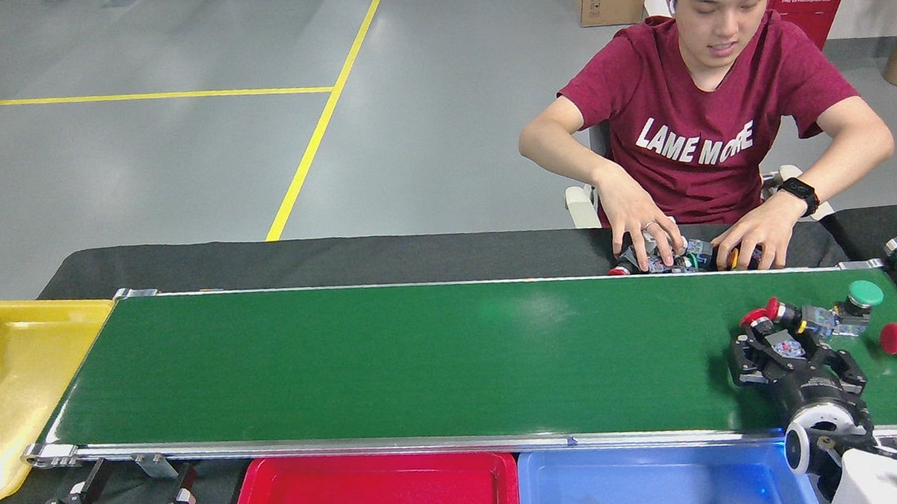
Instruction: Pick switch part from conveyor to tray
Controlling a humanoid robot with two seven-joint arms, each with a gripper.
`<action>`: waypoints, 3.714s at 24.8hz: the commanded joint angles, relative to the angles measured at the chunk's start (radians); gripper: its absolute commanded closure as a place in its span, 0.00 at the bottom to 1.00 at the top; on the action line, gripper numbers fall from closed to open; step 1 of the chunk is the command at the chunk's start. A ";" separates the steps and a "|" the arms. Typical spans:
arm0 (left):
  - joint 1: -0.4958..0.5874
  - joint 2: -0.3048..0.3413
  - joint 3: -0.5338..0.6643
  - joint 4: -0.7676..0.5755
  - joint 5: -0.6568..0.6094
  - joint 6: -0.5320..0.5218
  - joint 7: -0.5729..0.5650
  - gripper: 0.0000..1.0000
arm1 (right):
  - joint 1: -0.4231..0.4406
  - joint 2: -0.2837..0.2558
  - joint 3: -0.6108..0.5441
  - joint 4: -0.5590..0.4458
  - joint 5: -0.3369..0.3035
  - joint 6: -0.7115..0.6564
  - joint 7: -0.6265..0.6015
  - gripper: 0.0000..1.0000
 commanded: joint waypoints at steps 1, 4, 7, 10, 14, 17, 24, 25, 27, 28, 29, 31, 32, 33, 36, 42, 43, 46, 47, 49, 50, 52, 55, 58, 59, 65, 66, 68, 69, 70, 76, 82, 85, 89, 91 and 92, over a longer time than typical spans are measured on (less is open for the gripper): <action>-0.009 0.008 0.003 -0.009 -0.001 -0.003 0.006 0.00 | -0.007 -0.007 -0.006 -0.015 -0.008 -0.056 -0.010 0.96; -0.007 0.008 0.012 -0.009 0.001 -0.003 0.006 0.00 | 0.001 -0.012 -0.008 -0.026 -0.028 -0.124 -0.005 0.96; 0.004 0.005 0.032 -0.009 0.007 -0.001 0.006 0.00 | 0.038 -0.041 -0.015 -0.129 -0.057 -0.220 -0.001 0.95; 0.008 0.000 0.069 -0.007 0.008 -0.001 0.008 0.00 | 0.127 -0.084 -0.023 -0.321 -0.114 -0.392 -0.001 0.92; 0.011 0.000 0.072 -0.006 0.011 -0.001 0.008 0.00 | 0.203 -0.073 -0.009 -0.466 -0.117 -0.572 0.001 0.90; 0.011 0.003 0.070 -0.004 0.011 -0.001 0.008 0.00 | 0.220 -0.016 0.090 -0.511 -0.108 -0.628 0.001 0.86; -0.033 -0.001 0.063 0.032 0.014 0.005 0.006 0.00 | 0.164 0.117 0.318 -0.431 0.052 -0.476 0.013 0.09; -0.038 -0.001 0.060 0.032 0.013 0.005 0.008 0.00 | 0.154 0.119 0.330 -0.427 0.050 -0.457 0.025 0.05; -0.041 0.000 0.054 0.031 0.011 0.003 0.008 0.00 | 0.137 0.117 0.331 -0.427 0.044 -0.457 0.031 0.03; -0.041 -0.001 0.052 0.031 0.011 0.003 0.008 0.00 | 0.136 0.119 0.331 -0.428 0.044 -0.457 0.031 0.03; -0.041 -0.003 0.052 0.029 0.010 0.002 0.006 0.00 | 0.130 0.119 0.330 -0.430 0.044 -0.457 0.033 0.03; -0.039 -0.004 0.051 0.026 0.010 -0.001 0.008 0.00 | 0.119 0.119 0.330 -0.431 0.044 -0.455 0.033 0.03; -0.039 -0.004 0.051 0.026 0.010 -0.001 0.008 0.00 | 0.119 0.117 0.328 -0.434 0.043 -0.450 0.033 0.03; -0.036 -0.004 0.051 0.023 0.010 -0.001 0.008 0.00 | 0.118 0.117 0.325 -0.437 0.043 -0.441 0.031 0.04; -0.029 -0.004 0.052 0.022 0.011 -0.001 0.008 0.00 | 0.114 0.083 0.242 -0.474 0.041 -0.368 0.022 0.06; -0.012 -0.006 0.089 0.017 0.019 0.000 0.008 0.00 | 0.214 -0.031 0.018 -0.508 0.041 -0.156 -0.136 0.09; -0.010 -0.008 0.100 0.019 0.022 0.000 0.008 0.00 | 0.249 -0.064 0.017 -0.528 0.038 -0.137 -0.165 0.09; 0.010 -0.008 0.123 0.017 0.025 0.000 0.008 0.00 | 0.414 -0.124 -0.014 -0.589 0.012 -0.070 -0.191 0.08; 0.014 -0.006 0.126 0.017 0.027 0.000 0.008 0.00 | 0.476 -0.131 -0.040 -0.615 0.007 -0.068 -0.191 0.07; 0.019 -0.008 0.138 0.017 0.027 0.000 0.008 0.00 | 0.582 -0.128 -0.124 -0.640 0.007 -0.087 -0.191 0.06; 0.020 -0.008 0.144 0.016 0.027 0.000 0.008 0.00 | 0.607 -0.124 -0.164 -0.641 0.007 -0.107 -0.191 0.06; 0.022 -0.006 0.147 0.017 0.027 0.000 0.008 0.00 | 0.636 -0.107 -0.238 -0.638 0.007 -0.159 -0.190 0.06; 0.030 -0.006 0.155 0.016 0.030 -0.001 0.008 0.00 | 0.654 -0.070 -0.273 -0.640 0.009 -0.179 -0.191 0.06; 0.031 -0.006 0.155 0.016 0.036 -0.001 0.008 0.00 | 0.654 -0.050 -0.272 -0.644 0.014 -0.171 -0.191 0.07; 0.031 -0.004 0.155 0.016 0.036 -0.001 0.008 0.00 | 0.653 -0.038 -0.272 -0.644 0.017 -0.167 -0.191 0.08; 0.033 -0.004 0.144 0.017 0.036 -0.003 0.008 0.00 | 0.515 -0.025 -0.144 -0.641 0.075 0.042 -0.147 0.10; 0.033 -0.004 0.143 0.017 0.036 -0.003 0.008 0.00 | 0.483 -0.025 -0.101 -0.638 0.080 0.097 -0.125 0.10; 0.033 -0.003 0.141 0.017 0.036 -0.003 0.008 0.00 | 0.434 -0.027 -0.022 -0.631 0.081 0.185 -0.101 0.10; 0.033 -0.003 0.141 0.017 0.036 -0.003 0.008 0.00 | 0.426 -0.027 -0.005 -0.628 0.083 0.199 -0.099 0.10; 0.033 -0.001 0.141 0.017 0.036 -0.003 0.008 0.00 | 0.421 -0.027 0.005 -0.623 0.086 0.202 -0.096 0.10; 0.033 0.003 0.138 0.016 0.036 -0.004 0.008 0.00 | 0.375 -0.015 0.011 -0.586 0.086 0.206 -0.056 0.10; 0.031 0.005 0.132 0.014 0.036 -0.004 0.008 0.00 | 0.226 0.027 0.057 -0.411 0.081 0.195 -0.036 0.11; 0.031 0.005 0.126 0.014 0.036 -0.004 0.008 0.00 | 0.187 0.031 0.094 -0.381 0.069 0.143 0.021 0.36; 0.031 0.005 0.118 0.014 0.036 -0.004 0.008 0.00 | 0.185 0.033 0.097 -0.365 0.069 0.034 0.048 0.62; 0.031 0.005 0.116 0.014 0.036 -0.004 0.008 0.00 | 0.185 0.034 0.100 -0.350 0.069 0.027 0.048 0.60; 0.031 0.005 0.113 0.014 0.036 -0.004 0.008 0.00 | 0.185 0.033 0.100 -0.348 0.069 0.016 0.048 0.62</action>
